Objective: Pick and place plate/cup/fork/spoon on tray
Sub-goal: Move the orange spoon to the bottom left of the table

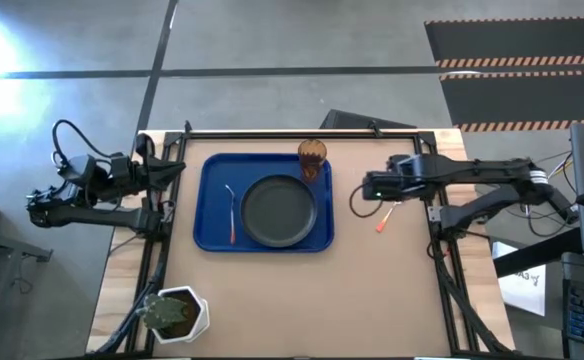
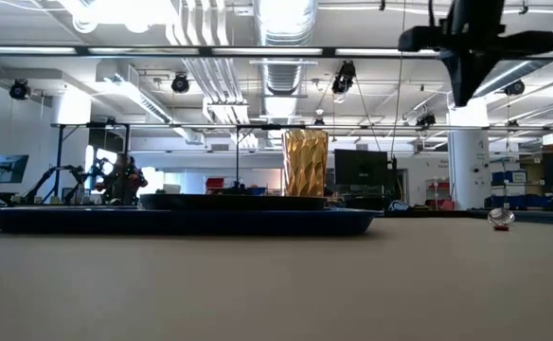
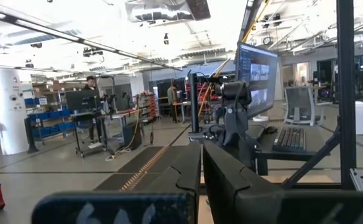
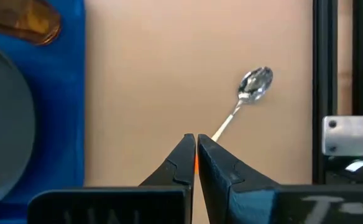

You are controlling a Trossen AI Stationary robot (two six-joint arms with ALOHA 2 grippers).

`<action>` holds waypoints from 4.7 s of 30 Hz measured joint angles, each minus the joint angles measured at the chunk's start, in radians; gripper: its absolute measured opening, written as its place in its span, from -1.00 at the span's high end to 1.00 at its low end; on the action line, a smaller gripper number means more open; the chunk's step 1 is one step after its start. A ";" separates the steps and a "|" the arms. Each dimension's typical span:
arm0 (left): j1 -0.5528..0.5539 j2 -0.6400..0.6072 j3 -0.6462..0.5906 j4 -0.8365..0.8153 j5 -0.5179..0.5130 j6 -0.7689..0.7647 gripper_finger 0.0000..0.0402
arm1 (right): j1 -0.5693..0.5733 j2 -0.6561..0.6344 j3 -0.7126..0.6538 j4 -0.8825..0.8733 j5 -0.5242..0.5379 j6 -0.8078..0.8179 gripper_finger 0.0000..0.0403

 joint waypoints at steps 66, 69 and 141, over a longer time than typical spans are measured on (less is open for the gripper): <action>0.000 -0.171 -0.002 -0.053 0.001 0.000 1.00 | 0.148 0.381 -0.321 0.608 -0.152 0.436 0.96; 0.000 -0.167 -0.002 -0.052 0.001 0.001 1.00 | 0.225 0.415 -0.251 0.604 -0.180 0.474 0.97; 0.000 -0.164 -0.001 -0.051 0.005 0.000 1.00 | 0.286 0.447 -0.291 0.662 -0.047 0.428 0.90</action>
